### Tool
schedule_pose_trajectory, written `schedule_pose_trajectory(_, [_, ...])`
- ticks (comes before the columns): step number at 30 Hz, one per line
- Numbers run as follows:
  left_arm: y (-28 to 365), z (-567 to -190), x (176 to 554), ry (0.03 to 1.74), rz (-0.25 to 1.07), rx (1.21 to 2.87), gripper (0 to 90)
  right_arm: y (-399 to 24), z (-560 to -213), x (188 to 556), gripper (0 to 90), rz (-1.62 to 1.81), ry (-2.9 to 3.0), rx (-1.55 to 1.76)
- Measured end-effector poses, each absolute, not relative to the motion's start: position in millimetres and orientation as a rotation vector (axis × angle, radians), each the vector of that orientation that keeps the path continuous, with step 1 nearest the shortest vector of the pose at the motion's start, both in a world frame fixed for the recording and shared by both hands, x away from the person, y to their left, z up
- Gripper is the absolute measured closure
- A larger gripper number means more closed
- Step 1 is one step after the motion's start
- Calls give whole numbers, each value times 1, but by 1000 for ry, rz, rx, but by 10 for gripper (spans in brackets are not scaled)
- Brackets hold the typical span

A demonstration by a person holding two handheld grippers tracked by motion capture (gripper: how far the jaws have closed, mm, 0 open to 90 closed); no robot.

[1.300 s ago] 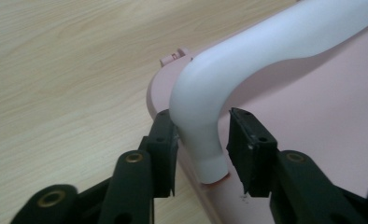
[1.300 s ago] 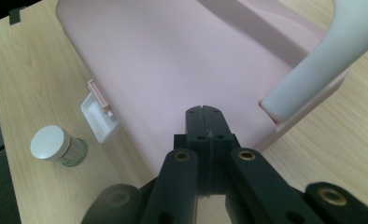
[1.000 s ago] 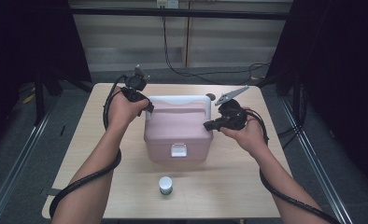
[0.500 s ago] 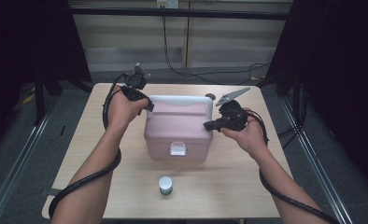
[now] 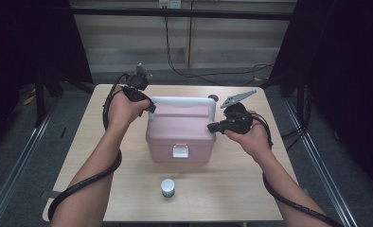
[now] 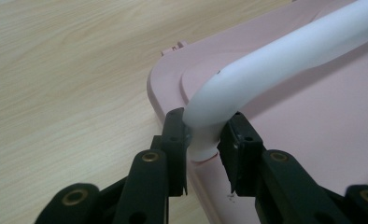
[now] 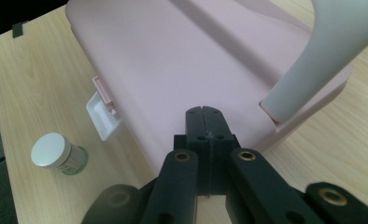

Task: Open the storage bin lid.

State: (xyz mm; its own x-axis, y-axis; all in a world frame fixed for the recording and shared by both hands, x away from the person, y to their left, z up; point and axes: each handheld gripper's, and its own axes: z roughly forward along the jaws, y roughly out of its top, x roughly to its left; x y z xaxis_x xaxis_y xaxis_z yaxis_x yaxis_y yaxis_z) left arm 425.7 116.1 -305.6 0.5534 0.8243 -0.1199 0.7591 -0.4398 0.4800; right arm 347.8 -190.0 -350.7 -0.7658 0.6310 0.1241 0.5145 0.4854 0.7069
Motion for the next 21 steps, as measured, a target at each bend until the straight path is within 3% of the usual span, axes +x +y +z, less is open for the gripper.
schedule_pose_trajectory(21, [119, -299, 427, 1275, 160, 2282, 720, -217, -357, 343, 900, 1069, 2569, 1036])
